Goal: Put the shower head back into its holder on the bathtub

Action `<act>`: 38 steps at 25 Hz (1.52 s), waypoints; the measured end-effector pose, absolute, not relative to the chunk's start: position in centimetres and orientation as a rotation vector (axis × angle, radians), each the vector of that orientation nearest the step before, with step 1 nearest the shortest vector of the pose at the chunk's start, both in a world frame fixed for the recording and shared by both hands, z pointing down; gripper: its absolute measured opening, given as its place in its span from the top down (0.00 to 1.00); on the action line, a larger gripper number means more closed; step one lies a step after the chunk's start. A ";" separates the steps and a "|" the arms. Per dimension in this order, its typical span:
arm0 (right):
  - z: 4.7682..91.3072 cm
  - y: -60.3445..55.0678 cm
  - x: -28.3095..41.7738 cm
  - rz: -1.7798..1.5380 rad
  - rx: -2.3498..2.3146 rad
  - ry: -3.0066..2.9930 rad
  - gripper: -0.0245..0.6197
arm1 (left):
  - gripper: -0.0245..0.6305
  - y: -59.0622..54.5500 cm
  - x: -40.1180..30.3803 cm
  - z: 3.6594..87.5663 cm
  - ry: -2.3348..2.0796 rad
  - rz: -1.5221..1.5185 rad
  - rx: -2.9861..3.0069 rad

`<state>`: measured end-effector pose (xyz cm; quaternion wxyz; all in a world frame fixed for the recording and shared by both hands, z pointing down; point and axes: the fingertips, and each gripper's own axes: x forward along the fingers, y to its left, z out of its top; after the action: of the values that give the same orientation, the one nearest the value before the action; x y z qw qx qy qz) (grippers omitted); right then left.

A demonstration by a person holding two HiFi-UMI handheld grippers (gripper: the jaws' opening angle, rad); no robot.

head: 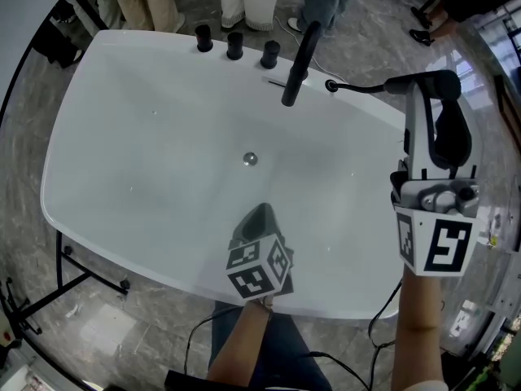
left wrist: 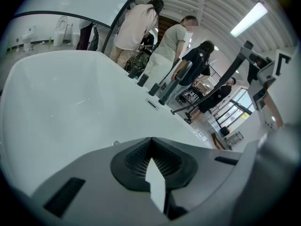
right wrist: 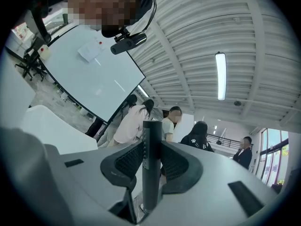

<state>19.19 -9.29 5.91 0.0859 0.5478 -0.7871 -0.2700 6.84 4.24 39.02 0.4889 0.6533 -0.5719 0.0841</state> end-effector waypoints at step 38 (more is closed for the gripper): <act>12.6 -14.6 19.4 -0.562 1.687 -2.330 0.77 | 0.96 4.0 4.2 40.8 -1.408 0.241 1.546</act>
<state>19.44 -14.58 12.59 0.1051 0.5723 -0.7906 -0.1908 4.20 4.00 40.81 0.4953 0.6381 -0.5811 0.0994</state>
